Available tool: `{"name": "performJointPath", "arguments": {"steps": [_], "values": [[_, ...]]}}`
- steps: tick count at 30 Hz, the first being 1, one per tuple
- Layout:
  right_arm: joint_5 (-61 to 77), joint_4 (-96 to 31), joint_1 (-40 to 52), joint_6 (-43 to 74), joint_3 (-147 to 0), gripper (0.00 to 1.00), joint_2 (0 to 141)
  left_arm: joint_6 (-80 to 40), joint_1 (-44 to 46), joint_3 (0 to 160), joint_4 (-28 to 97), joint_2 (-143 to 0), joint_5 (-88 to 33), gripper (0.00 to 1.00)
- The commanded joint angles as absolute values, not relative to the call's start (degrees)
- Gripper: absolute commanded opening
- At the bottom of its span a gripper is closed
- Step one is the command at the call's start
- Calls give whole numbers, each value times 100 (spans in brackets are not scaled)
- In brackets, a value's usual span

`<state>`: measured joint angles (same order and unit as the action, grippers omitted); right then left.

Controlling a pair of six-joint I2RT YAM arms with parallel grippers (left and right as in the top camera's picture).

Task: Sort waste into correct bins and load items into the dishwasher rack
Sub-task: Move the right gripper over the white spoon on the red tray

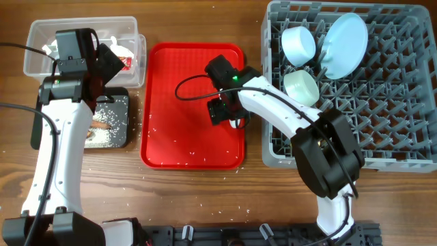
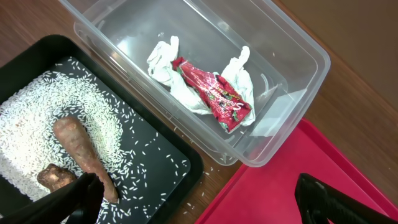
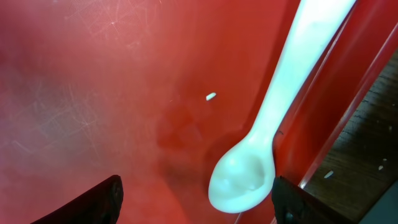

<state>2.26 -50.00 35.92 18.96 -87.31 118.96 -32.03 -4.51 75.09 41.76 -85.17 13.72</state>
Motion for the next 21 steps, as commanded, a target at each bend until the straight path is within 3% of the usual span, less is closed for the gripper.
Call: {"name": "performJointPath", "arguments": {"steps": [1,14,17,21], "values": [[84,-4952,3599,2003,-8674,77,11983,-3260,-462,7599,4178,-8405,1463,100],[-167,-4810,3599,1966,-8466,75,12307,-3258,-462,7599,4178,-8405,1463,100],[-165,-4866,3599,1953,-8466,67,12339,-3260,-462,7599,4178,-8405,1463,100],[-167,-4869,3599,1951,-8466,46,12339,-3260,-462,7599,4178,-8405,1463,100]]}}
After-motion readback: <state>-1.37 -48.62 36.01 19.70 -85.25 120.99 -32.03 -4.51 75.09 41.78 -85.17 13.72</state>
